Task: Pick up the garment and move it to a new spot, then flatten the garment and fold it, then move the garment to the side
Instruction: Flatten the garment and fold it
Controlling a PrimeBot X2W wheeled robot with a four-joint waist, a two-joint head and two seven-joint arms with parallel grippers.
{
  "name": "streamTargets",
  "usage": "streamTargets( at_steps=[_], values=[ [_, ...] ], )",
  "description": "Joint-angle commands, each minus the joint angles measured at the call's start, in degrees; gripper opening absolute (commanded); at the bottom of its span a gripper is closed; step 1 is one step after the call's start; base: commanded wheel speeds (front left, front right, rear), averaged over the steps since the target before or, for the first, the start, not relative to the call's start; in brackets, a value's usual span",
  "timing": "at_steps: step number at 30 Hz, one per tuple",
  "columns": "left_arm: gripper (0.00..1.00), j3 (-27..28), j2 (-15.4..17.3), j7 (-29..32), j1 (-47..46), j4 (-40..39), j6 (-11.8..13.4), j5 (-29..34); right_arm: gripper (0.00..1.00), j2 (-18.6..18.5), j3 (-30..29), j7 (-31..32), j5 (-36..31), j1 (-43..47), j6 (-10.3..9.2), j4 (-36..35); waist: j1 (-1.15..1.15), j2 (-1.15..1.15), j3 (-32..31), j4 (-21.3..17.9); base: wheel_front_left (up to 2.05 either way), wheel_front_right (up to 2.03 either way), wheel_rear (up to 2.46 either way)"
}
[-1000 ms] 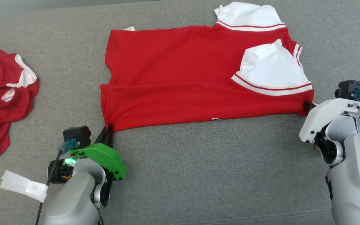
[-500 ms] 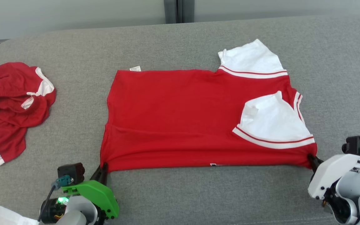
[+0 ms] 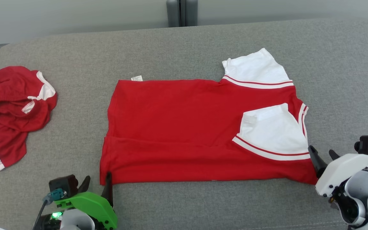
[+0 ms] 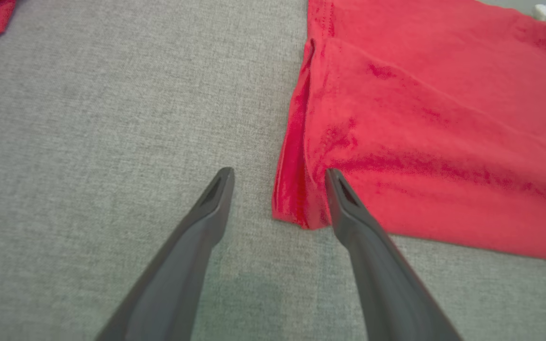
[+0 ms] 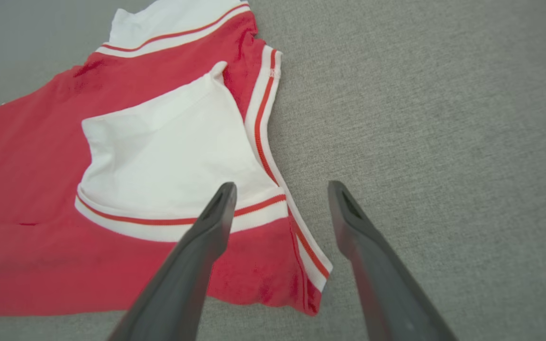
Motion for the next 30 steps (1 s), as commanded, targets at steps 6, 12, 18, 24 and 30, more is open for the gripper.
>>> streamTargets(
  at_steps=[6,12,18,24,30],
  values=[
    [1.00,1.0,3.2,3.0,-3.2,-6.4,1.0,-0.2,1.00,-1.4,1.1,4.5,-3.6,-7.9,0.01,-4.1,0.00,0.00,1.0,0.6,0.00,0.00,0.00],
    [1.00,-0.1,4.4,11.1,-12.3,-6.7,0.5,0.2,1.00,-6.0,3.4,10.8,-3.4,-18.9,0.01,-1.1,0.00,0.00,3.8,1.2,0.00,0.00,0.00],
    [1.00,-1.0,0.6,19.6,-29.4,1.5,-2.7,-0.9,1.00,-9.5,7.0,13.1,-1.6,-37.6,0.01,11.6,0.00,0.00,11.0,1.6,0.00,0.00,0.00],
    [1.00,-2.3,-1.9,21.0,-39.7,9.4,-5.7,0.8,1.00,-11.3,13.6,11.3,-3.4,-49.0,0.01,18.9,0.00,0.00,16.8,1.0,0.00,0.00,0.00],
    [1.00,-3.6,-3.6,21.5,-44.8,14.2,-7.7,1.9,1.00,-12.4,17.2,9.4,-3.2,-54.7,0.01,23.3,0.00,0.00,19.5,1.0,0.00,0.00,0.00]
  ],
)
